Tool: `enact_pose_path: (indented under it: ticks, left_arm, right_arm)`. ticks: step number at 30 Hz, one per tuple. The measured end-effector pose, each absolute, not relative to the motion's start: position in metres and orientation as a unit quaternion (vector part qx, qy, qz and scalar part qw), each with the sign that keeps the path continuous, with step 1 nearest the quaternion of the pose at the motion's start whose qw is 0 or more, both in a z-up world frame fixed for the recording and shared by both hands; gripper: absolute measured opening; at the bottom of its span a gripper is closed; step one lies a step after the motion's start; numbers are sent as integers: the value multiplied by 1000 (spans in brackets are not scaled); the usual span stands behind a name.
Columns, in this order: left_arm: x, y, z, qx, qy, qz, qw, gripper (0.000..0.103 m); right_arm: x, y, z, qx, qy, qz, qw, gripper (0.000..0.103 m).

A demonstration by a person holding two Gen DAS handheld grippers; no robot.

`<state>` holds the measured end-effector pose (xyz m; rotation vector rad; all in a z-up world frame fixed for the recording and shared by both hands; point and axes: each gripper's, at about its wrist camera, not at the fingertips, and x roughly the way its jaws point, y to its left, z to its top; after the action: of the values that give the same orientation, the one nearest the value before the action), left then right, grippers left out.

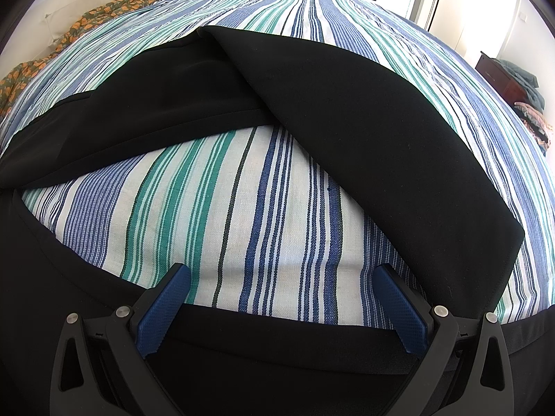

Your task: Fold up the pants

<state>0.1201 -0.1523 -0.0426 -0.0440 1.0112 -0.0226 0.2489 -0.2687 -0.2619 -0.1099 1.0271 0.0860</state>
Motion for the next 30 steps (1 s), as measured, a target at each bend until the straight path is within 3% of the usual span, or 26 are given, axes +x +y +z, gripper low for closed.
enact_pose_path:
  ticks: [16, 30]
  left_arm:
    - [84, -29, -58, -159, 444, -14, 882, 102]
    - [46, 58, -107, -220, 439, 36, 871, 102]
  right_arm:
    - [249, -269, -262, -53, 491, 41, 869, 103]
    - [249, -269, -262, -53, 491, 41, 869, 103]
